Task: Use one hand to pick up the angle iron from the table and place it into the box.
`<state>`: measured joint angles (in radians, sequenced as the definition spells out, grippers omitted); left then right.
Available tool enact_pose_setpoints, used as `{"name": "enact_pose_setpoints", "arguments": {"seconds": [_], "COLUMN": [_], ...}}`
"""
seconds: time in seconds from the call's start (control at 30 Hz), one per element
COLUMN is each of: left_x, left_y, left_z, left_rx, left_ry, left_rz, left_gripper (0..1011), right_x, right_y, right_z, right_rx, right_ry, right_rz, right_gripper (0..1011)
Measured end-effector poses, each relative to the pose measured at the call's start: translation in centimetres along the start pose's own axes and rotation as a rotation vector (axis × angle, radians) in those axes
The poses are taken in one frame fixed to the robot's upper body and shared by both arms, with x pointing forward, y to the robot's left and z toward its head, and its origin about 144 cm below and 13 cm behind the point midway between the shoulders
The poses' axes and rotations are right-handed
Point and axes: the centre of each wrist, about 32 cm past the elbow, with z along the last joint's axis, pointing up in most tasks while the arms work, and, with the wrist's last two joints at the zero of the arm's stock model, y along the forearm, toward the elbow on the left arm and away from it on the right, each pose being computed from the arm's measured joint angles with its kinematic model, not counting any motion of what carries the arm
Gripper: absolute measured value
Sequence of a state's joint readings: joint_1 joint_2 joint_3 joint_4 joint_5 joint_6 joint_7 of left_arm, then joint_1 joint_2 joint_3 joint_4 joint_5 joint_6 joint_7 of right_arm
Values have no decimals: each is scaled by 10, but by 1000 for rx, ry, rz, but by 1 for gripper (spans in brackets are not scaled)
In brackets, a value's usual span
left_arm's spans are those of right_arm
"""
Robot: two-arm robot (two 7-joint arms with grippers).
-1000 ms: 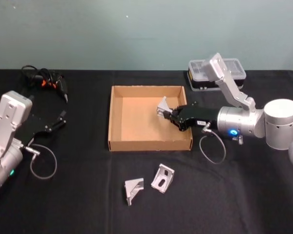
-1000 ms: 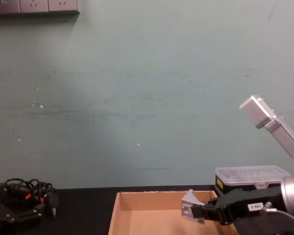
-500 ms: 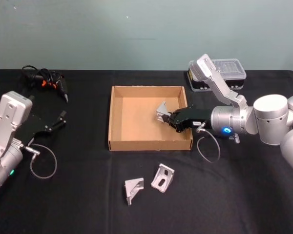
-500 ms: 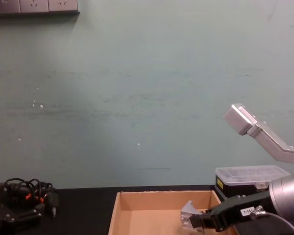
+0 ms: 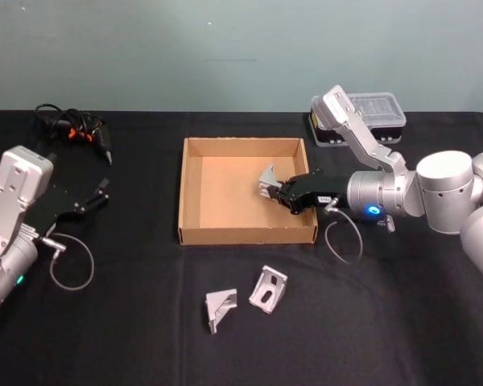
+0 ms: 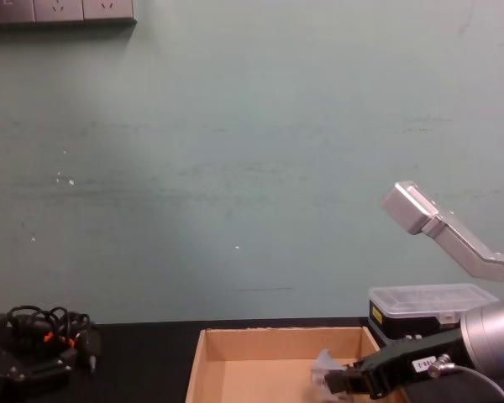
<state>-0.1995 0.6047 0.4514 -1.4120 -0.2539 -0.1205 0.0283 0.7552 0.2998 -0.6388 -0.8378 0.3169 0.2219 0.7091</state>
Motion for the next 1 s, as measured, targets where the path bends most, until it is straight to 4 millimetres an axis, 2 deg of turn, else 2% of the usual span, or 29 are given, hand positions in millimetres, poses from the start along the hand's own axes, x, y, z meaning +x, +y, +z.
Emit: {"name": "enact_pose_setpoints", "arguments": {"seconds": [0.2, 0.5, 0.63, 0.83, 1.0], "left_x": [0, 0, 0, 0, 0], "left_y": [0, 0, 0, 0, 0], "left_z": [0, 0, 0, 0, 0], "left_rx": [0, 0, 0, 0, 0], "left_ry": [0, 0, 0, 0, 0], "left_rz": [0, 0, 0, 0, 0], "left_gripper": [1011, 1011, 1011, 1011, 1011], "right_x": [0, 0, 0, 0, 0], "right_y": [0, 0, 0, 0, 0], "right_z": [0, 0, 0, 0, 0], "right_rx": [2, 3, 3, 3, 4], "right_ry": [0, 0, 0, 0, 0], "right_rz": [2, 3, 4, 4, 4], "right_gripper": [231, 562, 660, 868, 979]}}
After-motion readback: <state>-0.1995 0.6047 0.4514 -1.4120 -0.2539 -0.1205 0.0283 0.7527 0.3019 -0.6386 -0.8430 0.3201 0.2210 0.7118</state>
